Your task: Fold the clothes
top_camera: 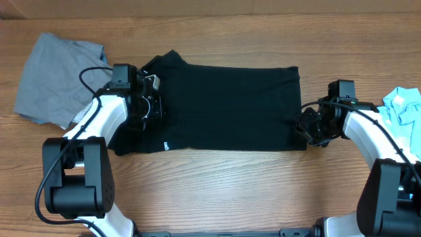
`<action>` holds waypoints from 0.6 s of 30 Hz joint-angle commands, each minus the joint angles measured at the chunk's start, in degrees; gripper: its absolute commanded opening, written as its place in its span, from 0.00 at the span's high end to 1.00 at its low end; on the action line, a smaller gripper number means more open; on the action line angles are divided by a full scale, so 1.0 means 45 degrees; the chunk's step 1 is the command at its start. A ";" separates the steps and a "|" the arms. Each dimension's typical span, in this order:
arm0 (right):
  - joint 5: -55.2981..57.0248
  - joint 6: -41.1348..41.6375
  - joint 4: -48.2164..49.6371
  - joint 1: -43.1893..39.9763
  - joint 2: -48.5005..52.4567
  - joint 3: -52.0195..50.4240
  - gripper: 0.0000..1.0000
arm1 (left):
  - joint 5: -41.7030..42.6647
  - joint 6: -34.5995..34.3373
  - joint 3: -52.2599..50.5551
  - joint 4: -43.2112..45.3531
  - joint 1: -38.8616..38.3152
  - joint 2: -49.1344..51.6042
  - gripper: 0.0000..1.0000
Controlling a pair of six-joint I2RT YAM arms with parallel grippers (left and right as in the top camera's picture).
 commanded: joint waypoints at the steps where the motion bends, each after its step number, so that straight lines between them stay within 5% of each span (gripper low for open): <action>1: 0.0160 -0.0087 0.0034 -0.0044 -0.0282 0.0185 0.61 | -0.0515 0.0510 0.0029 0.0117 -0.0058 0.0277 0.89; 3: 0.0160 -0.0083 0.0034 -0.0044 -0.0282 0.0185 0.61 | -0.0345 0.0505 0.0029 0.0228 -0.0063 0.0287 0.96; 11: 0.0165 -0.0087 0.0034 -0.0044 -0.0287 0.0185 0.61 | 0.2210 -0.0355 0.0092 0.1977 0.0078 0.0282 0.96; 18: 0.0170 -0.0083 0.0044 -0.0044 -0.0282 0.0185 0.61 | 0.1948 -0.1229 0.0131 0.3206 0.0185 0.0287 0.96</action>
